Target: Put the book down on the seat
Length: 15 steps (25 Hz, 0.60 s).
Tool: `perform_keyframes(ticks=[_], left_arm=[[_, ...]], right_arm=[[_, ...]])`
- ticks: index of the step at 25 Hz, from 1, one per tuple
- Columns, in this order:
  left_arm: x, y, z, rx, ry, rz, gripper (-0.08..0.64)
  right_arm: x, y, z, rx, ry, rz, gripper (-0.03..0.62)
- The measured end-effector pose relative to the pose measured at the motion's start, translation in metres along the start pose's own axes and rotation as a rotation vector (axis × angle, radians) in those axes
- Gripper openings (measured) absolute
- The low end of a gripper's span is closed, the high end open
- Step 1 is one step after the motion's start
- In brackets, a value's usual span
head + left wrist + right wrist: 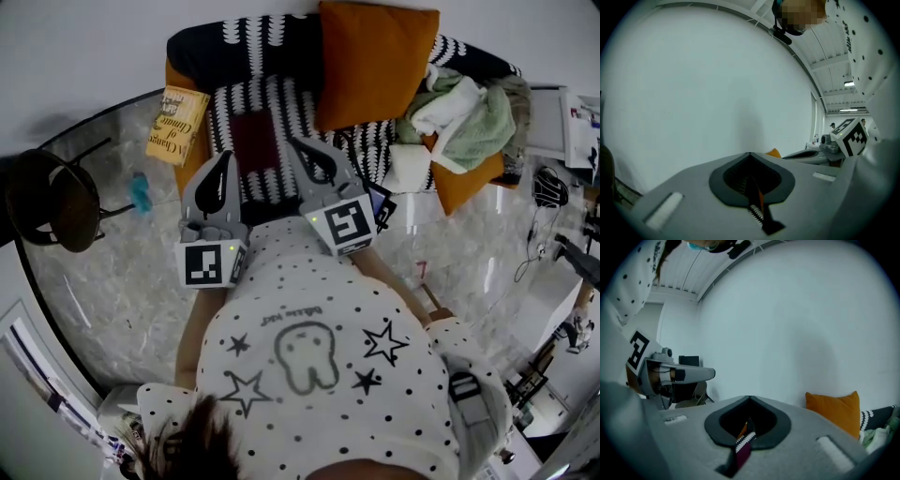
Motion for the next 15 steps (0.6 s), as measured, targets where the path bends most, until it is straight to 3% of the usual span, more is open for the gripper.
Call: perform_keyframes(ticks=[2, 6, 15], left_arm=[[-0.002, 0.001, -0.002, 0.029, -0.011, -0.003, 0.002], [0.000, -0.003, -0.001, 0.005, -0.028, 0.002, 0.002], [0.003, -0.020, 0.011, -0.030, 0.015, -0.034, 0.003]], right_arm=[[-0.002, -0.002, 0.000, 0.002, -0.002, 0.016, 0.002], [-0.002, -0.005, -0.001, -0.005, -0.013, 0.063, 0.002], [-0.018, -0.009, 0.006, -0.037, -0.018, 0.039, 0.002]])
Point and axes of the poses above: the fingertips, and each gripper's own axes: y backward along the fingers, x to its left, z out of its top, the point moved 2 cm from there along y, backward along the fingers, and after that the axes turned 9 degrees about x, right-handed, at the moved point
